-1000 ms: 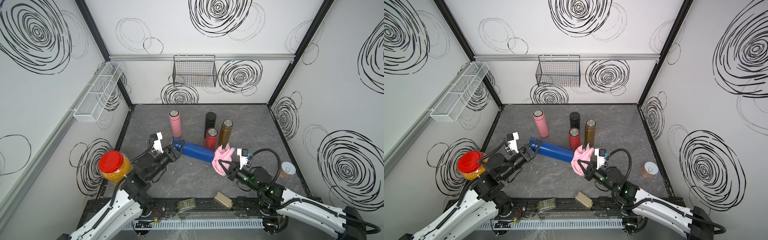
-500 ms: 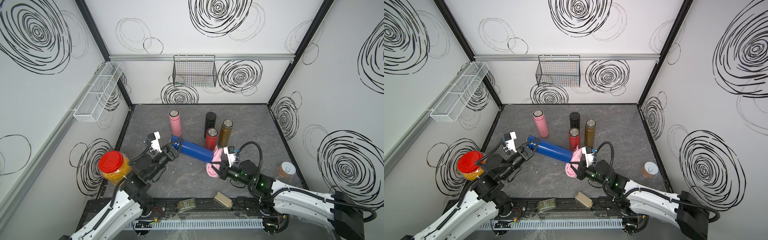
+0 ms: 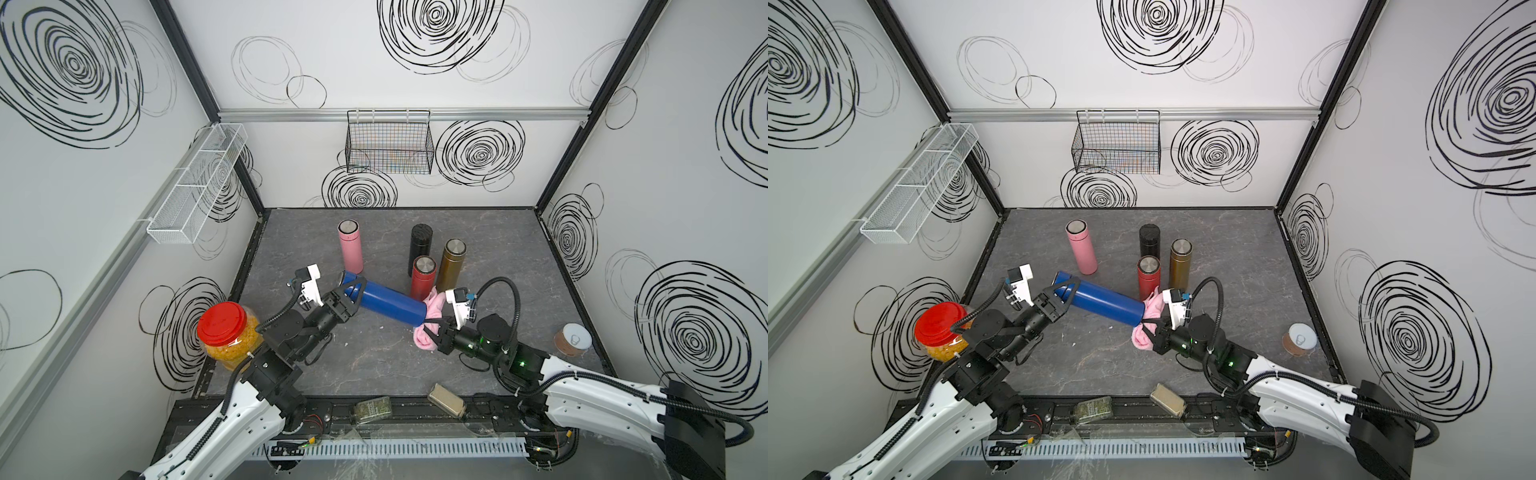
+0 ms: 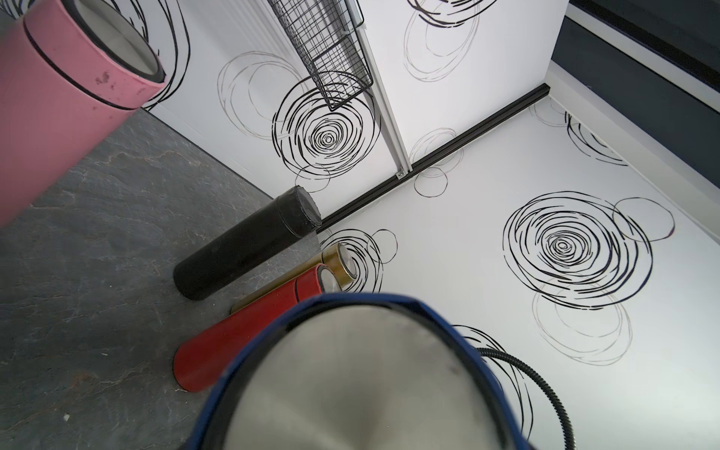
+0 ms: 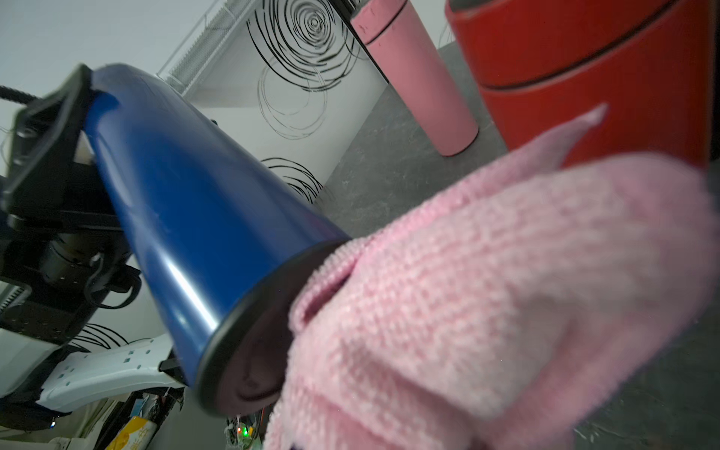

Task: Wipe the surface of the thermos
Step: Wipe the dirt from the surface of the thermos.

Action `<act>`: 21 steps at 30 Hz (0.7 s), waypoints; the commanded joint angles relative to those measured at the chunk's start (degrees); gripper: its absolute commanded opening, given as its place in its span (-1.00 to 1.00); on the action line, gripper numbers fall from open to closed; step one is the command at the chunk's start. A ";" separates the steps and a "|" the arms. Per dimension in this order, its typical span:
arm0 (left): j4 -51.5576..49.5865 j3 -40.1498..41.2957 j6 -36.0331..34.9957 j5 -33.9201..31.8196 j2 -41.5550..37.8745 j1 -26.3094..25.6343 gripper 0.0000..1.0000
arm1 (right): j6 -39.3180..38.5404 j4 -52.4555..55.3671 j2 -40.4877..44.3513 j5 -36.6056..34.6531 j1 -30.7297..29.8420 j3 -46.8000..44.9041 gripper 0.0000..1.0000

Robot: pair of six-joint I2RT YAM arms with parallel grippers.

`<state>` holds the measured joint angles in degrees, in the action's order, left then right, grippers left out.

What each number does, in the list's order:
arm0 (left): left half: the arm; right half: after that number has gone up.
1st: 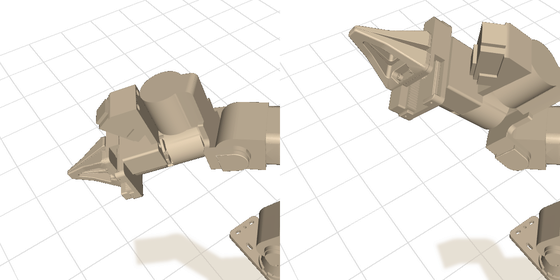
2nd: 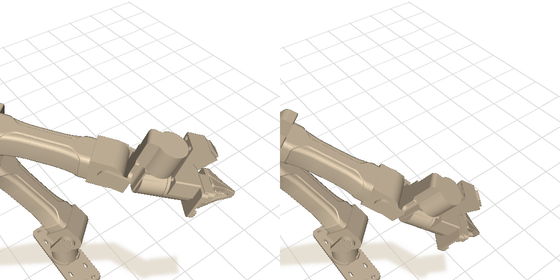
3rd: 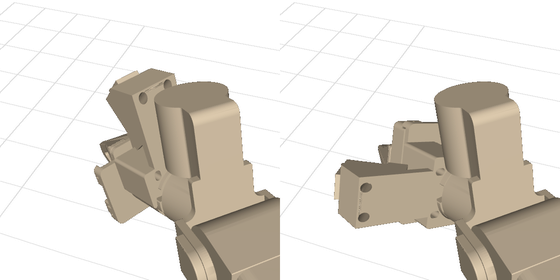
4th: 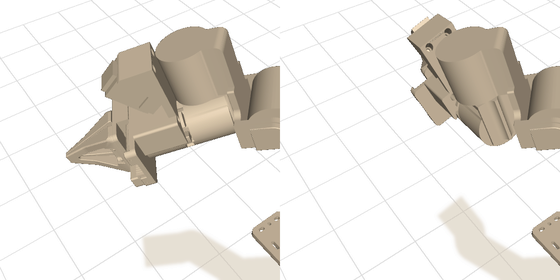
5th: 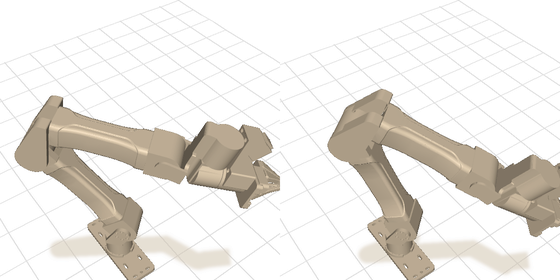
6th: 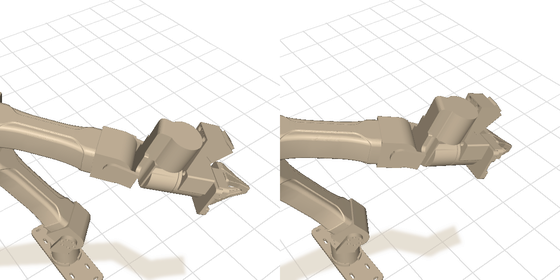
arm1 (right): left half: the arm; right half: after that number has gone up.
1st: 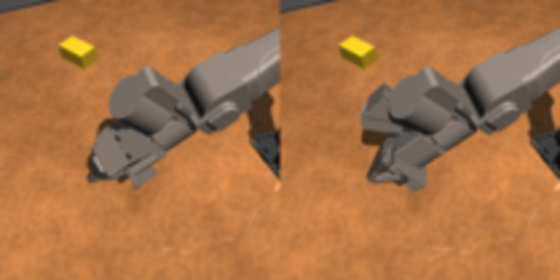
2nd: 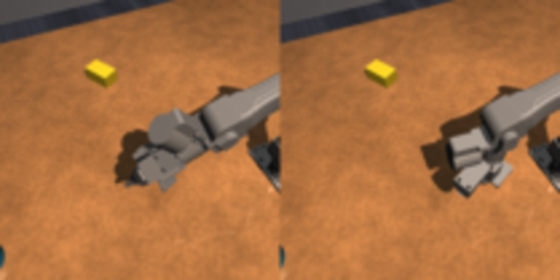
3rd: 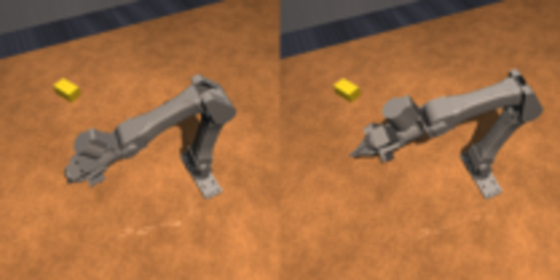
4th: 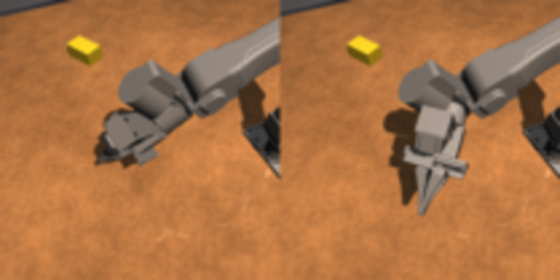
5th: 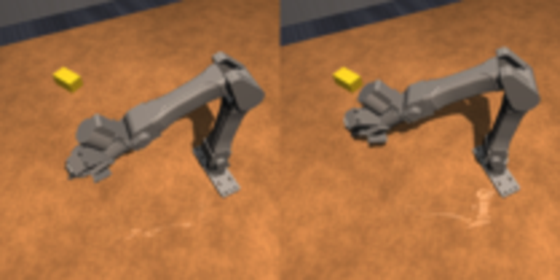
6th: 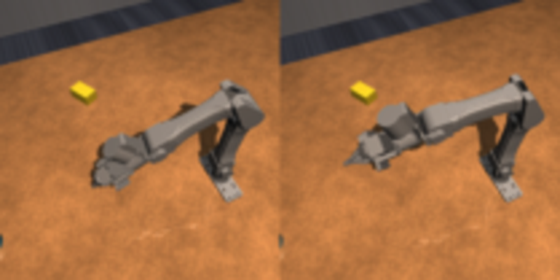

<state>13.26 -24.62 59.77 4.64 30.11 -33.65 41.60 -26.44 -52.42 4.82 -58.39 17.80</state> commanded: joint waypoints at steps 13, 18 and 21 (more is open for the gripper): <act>9.08 0.91 1.60 1.03 0.39 -0.19 -1.00 | -5.38 6.40 13.45 -8.45 -2.98 2.29 -1.00; 8.55 0.63 1.34 0.81 0.39 -0.19 -1.00 | -3.33 4.46 8.36 -5.09 -2.77 2.68 -1.00; 7.92 0.36 0.96 0.20 0.09 -0.13 -1.00 | -0.57 3.05 2.53 -1.35 -2.86 2.26 -1.00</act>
<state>16.12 -23.66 60.23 4.14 30.79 -33.65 38.83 -20.36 -46.72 0.30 -61.25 18.74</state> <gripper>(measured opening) 0.678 0.084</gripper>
